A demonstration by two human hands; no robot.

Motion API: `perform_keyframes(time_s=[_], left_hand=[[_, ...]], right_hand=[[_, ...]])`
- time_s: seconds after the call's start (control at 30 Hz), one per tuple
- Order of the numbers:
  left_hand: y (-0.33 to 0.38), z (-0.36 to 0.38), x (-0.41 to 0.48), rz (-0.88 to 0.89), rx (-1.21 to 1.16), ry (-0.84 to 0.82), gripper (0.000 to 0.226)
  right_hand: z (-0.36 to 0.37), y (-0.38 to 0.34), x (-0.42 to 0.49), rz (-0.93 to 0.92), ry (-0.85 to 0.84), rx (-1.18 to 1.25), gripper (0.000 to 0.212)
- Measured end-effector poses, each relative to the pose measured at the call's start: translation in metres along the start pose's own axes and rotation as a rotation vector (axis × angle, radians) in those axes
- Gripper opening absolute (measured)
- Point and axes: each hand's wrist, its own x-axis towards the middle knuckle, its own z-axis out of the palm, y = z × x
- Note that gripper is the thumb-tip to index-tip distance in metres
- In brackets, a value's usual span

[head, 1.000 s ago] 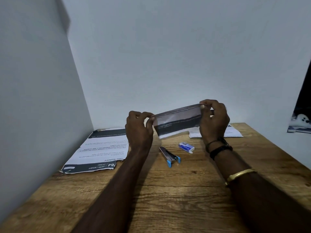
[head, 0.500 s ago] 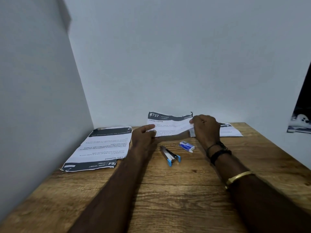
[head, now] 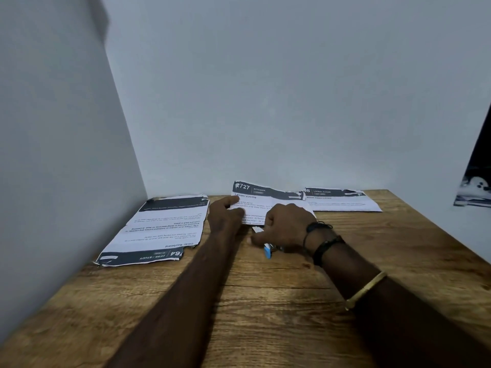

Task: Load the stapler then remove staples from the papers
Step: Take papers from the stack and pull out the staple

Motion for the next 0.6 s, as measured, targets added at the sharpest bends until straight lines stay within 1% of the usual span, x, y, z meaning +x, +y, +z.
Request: perform_keyframes(time_s=[0.1, 0.17, 0.23, 0.3, 0.37, 0.43, 0.5, 0.6], left_hand=[[0.001, 0.000, -0.001, -0.011, 0.008, -0.007, 0.049], [0.001, 0.000, 0.001, 0.002, -0.001, 0.032, 0.035], [-0.001, -0.002, 0.003, 0.019, 0.027, 0.083, 0.022], [-0.002, -0.002, 0.004, 0.023, 0.043, 0.095, 0.024], [0.000, -0.002, 0.003, 0.016, 0.018, 0.046, 0.035], [0.003, -0.002, 0.002, 0.030, 0.054, 0.006, 0.045], [0.006, -0.003, 0.001, 0.051, 0.117, -0.032, 0.053], [0.010, -0.005, -0.004, 0.083, 0.146, -0.074, 0.056]], right_hand=[[0.005, 0.000, 0.001, -0.010, -0.008, -0.007, 0.044], [0.004, 0.002, 0.001, -0.002, 0.001, 0.004, 0.036], [-0.001, 0.006, 0.002, -0.008, -0.032, 0.074, 0.033], [-0.007, 0.012, 0.002, -0.026, -0.114, 0.233, 0.029], [-0.013, 0.017, 0.001, -0.040, -0.208, 0.435, 0.031], [-0.016, 0.022, 0.000, -0.043, -0.275, 0.644, 0.030], [-0.017, 0.025, 0.000, -0.025, -0.281, 0.877, 0.025], [-0.016, 0.026, 0.004, 0.054, -0.306, 1.235, 0.027]])
